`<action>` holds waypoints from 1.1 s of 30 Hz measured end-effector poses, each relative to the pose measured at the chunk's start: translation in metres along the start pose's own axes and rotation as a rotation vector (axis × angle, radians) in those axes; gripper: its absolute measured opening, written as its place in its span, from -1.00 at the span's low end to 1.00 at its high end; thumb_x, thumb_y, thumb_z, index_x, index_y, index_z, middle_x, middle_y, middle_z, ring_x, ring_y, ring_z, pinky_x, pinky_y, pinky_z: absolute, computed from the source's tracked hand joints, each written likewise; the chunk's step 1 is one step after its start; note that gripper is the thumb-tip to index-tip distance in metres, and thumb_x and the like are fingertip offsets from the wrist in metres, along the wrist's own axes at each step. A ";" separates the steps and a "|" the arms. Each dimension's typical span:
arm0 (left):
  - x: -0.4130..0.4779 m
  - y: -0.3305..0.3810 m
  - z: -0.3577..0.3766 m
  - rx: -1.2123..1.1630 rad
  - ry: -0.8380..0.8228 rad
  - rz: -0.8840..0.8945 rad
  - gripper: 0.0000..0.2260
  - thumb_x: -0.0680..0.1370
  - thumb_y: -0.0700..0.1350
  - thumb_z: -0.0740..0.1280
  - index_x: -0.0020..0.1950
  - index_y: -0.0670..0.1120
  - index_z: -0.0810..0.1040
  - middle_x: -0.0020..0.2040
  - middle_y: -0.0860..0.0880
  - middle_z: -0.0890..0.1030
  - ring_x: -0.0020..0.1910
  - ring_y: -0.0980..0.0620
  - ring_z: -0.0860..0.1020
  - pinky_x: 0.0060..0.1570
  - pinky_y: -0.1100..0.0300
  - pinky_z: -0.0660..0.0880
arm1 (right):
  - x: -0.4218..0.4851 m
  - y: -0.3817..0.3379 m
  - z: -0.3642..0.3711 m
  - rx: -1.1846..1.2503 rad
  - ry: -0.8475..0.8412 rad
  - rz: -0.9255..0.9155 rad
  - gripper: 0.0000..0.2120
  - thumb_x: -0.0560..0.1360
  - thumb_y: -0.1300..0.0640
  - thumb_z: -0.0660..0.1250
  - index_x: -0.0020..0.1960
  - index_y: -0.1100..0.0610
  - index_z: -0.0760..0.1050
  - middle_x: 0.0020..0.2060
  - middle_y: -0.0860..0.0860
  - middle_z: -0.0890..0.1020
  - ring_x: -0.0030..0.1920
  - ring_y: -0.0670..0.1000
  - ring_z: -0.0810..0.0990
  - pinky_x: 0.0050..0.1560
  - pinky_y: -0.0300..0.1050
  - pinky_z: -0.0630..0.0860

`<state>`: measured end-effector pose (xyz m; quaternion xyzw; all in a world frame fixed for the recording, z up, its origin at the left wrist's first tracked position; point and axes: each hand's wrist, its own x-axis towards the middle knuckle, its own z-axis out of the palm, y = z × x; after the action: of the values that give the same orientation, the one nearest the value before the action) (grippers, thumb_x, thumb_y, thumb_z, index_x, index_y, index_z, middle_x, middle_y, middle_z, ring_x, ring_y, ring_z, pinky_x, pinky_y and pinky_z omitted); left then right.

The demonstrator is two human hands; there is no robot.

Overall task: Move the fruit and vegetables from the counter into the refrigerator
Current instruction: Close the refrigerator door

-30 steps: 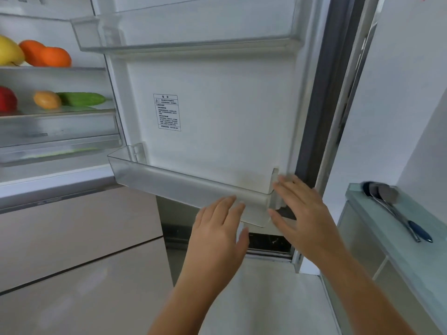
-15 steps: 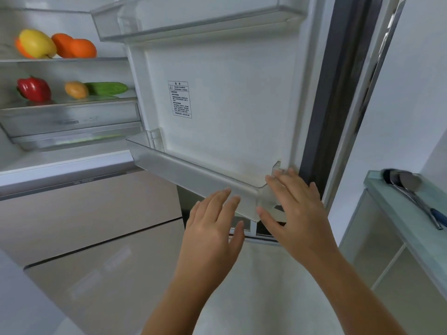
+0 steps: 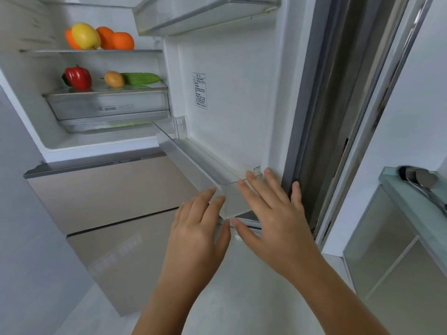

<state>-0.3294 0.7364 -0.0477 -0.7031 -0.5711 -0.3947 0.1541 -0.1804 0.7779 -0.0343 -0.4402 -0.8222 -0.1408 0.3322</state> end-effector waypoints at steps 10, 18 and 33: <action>-0.041 -0.031 -0.046 0.096 0.036 -0.078 -0.67 0.48 -0.04 0.19 0.17 -0.17 0.49 0.18 -0.16 0.54 0.13 -0.15 0.52 0.07 -0.03 0.49 | 0.000 -0.064 -0.026 0.017 0.029 -0.097 -0.57 0.46 -0.05 0.12 0.21 0.10 0.51 0.33 0.08 0.44 0.40 0.13 0.29 0.29 0.31 0.03; -0.063 -0.044 -0.085 0.151 0.049 -0.108 -0.67 0.48 -0.05 0.19 0.17 -0.16 0.51 0.19 -0.14 0.54 0.13 -0.12 0.52 0.06 0.01 0.47 | 0.001 -0.110 -0.037 0.111 0.071 -0.211 -0.61 0.47 -0.02 0.14 0.20 0.10 0.52 0.34 0.08 0.44 0.40 0.14 0.27 0.30 0.28 0.04; -0.081 -0.063 -0.116 0.172 0.073 -0.080 -0.66 0.48 -0.09 0.21 0.22 -0.17 0.49 0.26 -0.16 0.51 0.19 -0.10 0.50 0.11 0.00 0.48 | -0.001 -0.141 -0.020 0.191 0.053 -0.224 -0.60 0.45 -0.01 0.14 0.18 0.14 0.53 0.38 0.08 0.37 0.40 0.11 0.21 0.27 0.27 0.11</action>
<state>-0.4348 0.6232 -0.0475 -0.6488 -0.6246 -0.3756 0.2187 -0.2867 0.6855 -0.0114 -0.3082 -0.8669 -0.1098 0.3761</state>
